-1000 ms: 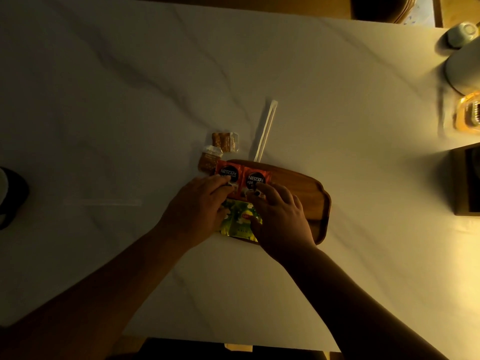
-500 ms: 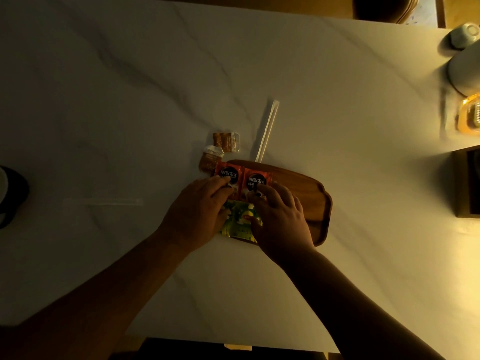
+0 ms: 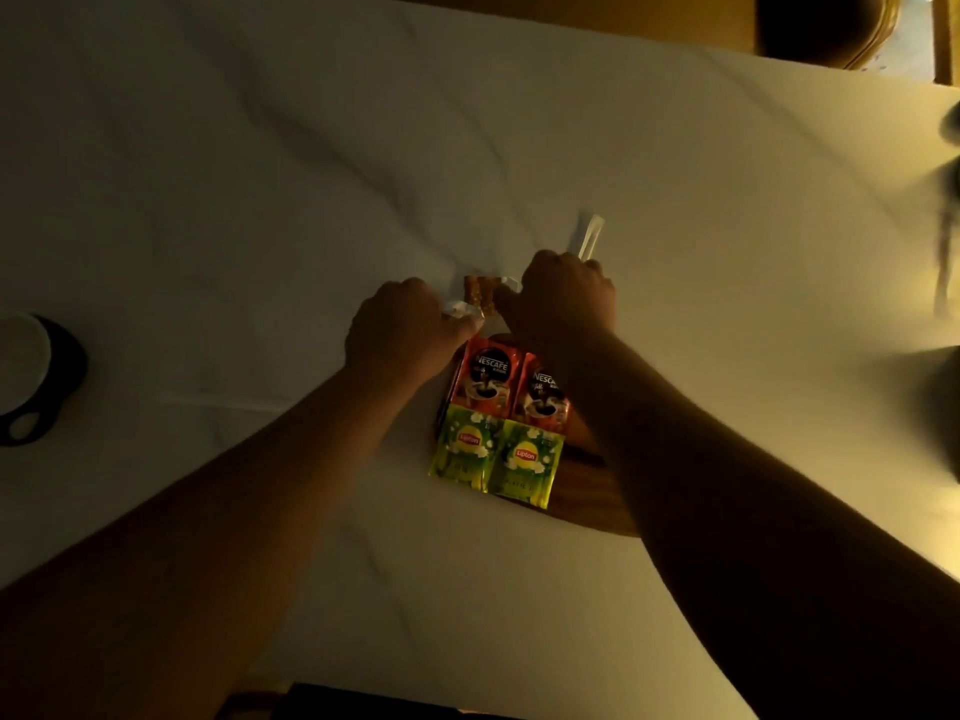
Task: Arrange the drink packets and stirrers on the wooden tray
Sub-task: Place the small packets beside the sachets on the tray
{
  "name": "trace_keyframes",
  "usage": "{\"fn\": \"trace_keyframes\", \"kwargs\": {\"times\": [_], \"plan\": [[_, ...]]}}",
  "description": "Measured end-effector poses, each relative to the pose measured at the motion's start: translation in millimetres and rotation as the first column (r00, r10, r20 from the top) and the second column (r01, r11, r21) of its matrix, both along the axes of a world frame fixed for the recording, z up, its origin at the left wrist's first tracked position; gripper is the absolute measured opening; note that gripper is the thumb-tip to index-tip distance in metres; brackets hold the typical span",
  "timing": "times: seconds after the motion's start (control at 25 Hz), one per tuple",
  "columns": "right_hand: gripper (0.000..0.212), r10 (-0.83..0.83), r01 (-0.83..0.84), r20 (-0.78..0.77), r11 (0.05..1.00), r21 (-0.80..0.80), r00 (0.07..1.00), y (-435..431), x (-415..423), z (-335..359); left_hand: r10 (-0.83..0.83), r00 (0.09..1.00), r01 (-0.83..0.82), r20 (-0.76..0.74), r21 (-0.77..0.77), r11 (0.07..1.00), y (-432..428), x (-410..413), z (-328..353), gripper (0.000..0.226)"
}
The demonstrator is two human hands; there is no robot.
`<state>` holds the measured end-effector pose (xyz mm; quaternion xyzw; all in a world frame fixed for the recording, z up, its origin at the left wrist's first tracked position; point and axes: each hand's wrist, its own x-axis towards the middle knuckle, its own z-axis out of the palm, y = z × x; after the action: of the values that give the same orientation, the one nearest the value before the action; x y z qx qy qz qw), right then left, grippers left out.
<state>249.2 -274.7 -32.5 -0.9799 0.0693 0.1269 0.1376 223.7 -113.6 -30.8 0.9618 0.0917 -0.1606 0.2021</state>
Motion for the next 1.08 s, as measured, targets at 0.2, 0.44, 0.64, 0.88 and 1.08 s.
{"fn": "trace_keyframes", "kwargs": {"times": [0.2, 0.44, 0.64, 0.88, 1.08], "plan": [[0.033, -0.04, 0.042, -0.141, 0.999, 0.006, 0.989, 15, 26, -7, -0.04, 0.996, 0.04, -0.083, -0.008, 0.999, -3, 13, -5, 0.047], [0.02, -0.185, 0.128, 0.096, 0.897, 0.423, 0.978, -7, 6, 20, 0.058, 0.996, -0.049, 0.063, -0.135, 0.99, 9, 14, 2, 0.024], [0.004, -0.329, 0.313, -0.107, 0.676, 0.667, 0.938, -74, -58, 42, 0.221, 0.975, -0.204, -0.031, -0.523, 0.828, 7, -21, 24, 0.02], [0.012, -0.25, 0.345, -0.254, 0.81, 0.475, 0.935, -108, -115, 27, 0.085, 0.952, -0.259, -0.293, -0.628, 0.734, -33, -89, 22, 0.018], [0.036, -0.137, 0.154, -0.075, 0.94, 0.306, 0.988, -102, -126, 9, 0.003, 0.948, -0.217, -0.318, -0.639, 0.738, -51, -115, 15, 0.026]]}}
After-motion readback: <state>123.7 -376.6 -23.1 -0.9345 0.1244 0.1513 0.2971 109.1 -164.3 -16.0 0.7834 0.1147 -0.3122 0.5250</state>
